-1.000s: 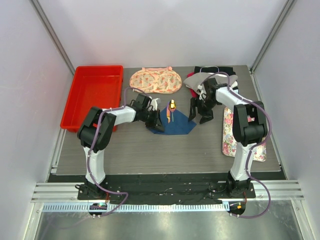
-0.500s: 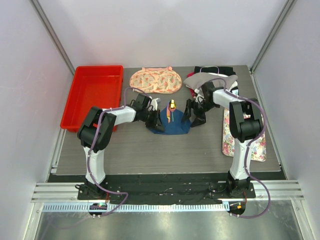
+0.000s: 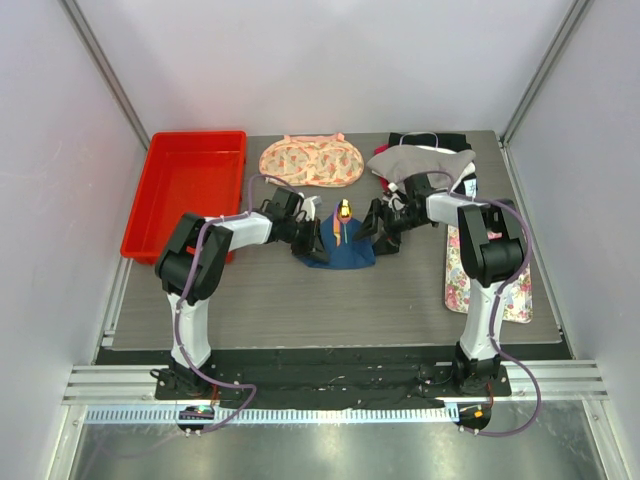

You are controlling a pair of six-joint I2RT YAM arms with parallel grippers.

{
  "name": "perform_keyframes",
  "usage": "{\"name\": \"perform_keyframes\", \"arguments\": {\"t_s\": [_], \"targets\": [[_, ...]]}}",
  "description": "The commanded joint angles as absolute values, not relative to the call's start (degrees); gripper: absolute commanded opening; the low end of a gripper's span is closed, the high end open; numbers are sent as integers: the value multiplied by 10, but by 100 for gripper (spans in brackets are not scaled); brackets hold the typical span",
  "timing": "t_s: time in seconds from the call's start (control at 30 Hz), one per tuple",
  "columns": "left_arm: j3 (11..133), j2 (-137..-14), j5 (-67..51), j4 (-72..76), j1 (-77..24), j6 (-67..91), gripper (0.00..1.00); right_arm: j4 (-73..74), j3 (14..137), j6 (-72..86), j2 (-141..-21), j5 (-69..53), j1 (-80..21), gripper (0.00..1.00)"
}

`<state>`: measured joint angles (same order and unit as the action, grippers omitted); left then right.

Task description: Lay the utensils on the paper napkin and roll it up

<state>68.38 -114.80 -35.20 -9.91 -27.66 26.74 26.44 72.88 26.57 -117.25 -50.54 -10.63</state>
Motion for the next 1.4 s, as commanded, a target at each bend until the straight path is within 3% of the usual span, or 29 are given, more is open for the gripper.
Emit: {"name": "perform_keyframes", "arguments": {"t_s": [0.0, 0.47, 1.03, 1.23, 1.33, 1.37], "targets": [[693, -1166, -330, -96, -274, 255, 12, 196, 715, 332, -1134, -560, -98, 77], [692, -1164, -330, -95, -274, 255, 12, 208, 620, 388, -1121, -578, -83, 80], [695, -1168, -328, -96, -274, 255, 12, 153, 631, 357, -1048, -482, -62, 79], [695, -1168, -328, -95, -274, 256, 12, 137, 629, 366, -1044, -494, -62, 72], [694, -1169, -327, -94, -274, 257, 12, 136, 628, 373, -1050, -500, -64, 65], [694, -1170, -328, -93, -274, 257, 12, 135, 629, 374, -1052, -500, -68, 57]]}}
